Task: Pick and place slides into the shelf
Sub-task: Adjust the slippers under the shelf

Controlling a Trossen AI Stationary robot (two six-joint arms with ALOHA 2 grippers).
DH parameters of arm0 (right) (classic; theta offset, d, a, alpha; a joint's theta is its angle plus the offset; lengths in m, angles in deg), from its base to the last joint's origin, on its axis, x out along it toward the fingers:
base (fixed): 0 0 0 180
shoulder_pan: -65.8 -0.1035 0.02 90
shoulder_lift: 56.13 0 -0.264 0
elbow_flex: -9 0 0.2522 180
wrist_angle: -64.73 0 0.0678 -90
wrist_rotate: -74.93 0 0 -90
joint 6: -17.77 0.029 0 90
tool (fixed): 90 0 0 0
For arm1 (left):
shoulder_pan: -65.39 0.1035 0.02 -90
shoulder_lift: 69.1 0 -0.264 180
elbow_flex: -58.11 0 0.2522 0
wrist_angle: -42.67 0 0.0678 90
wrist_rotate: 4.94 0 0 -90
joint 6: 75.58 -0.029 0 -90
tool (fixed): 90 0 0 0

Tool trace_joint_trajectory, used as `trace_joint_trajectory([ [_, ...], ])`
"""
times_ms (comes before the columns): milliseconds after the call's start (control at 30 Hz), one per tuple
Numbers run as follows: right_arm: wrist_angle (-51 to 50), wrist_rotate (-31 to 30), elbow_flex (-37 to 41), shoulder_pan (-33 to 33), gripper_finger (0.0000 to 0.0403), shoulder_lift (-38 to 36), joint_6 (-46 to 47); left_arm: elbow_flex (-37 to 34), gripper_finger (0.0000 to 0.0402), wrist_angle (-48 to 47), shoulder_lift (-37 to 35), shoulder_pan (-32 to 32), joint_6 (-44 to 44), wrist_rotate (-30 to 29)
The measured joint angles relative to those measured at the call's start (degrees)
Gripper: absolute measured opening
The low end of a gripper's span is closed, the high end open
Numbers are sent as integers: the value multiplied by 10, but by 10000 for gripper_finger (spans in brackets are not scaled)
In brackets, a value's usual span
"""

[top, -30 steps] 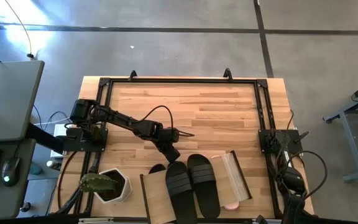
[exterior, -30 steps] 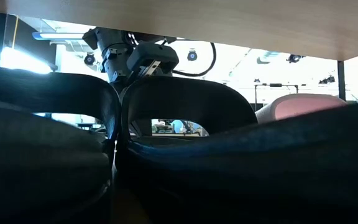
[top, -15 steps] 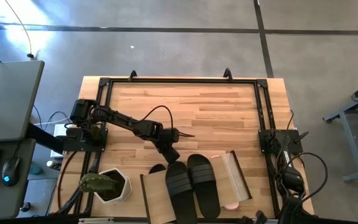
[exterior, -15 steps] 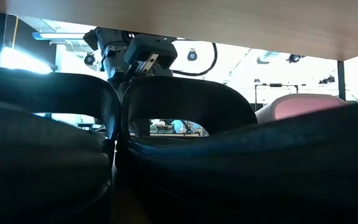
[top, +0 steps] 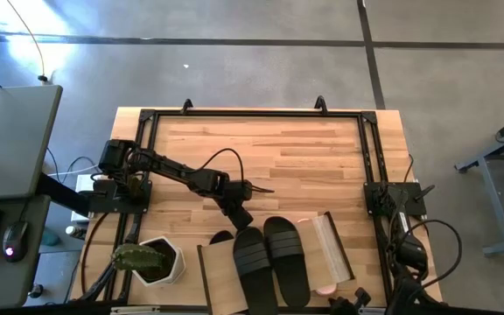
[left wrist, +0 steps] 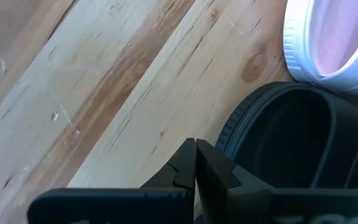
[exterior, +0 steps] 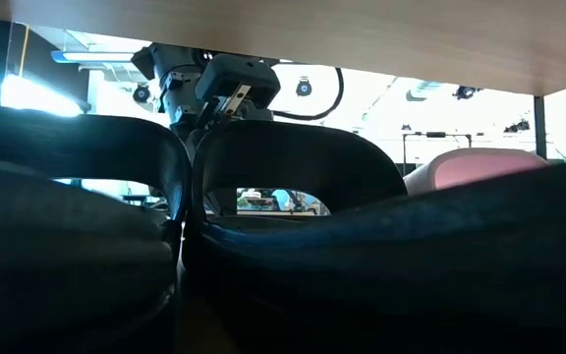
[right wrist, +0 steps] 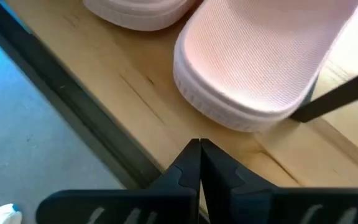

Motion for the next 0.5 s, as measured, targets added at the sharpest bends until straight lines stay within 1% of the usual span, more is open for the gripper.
trace_joint_trajectory([
  [133,19,-2,13,6,0,0,0,0,0,0,0,0,0,0],
  [500,13,-17,13,24,0,0,-5,0,0,1,0,0,1,-8],
])
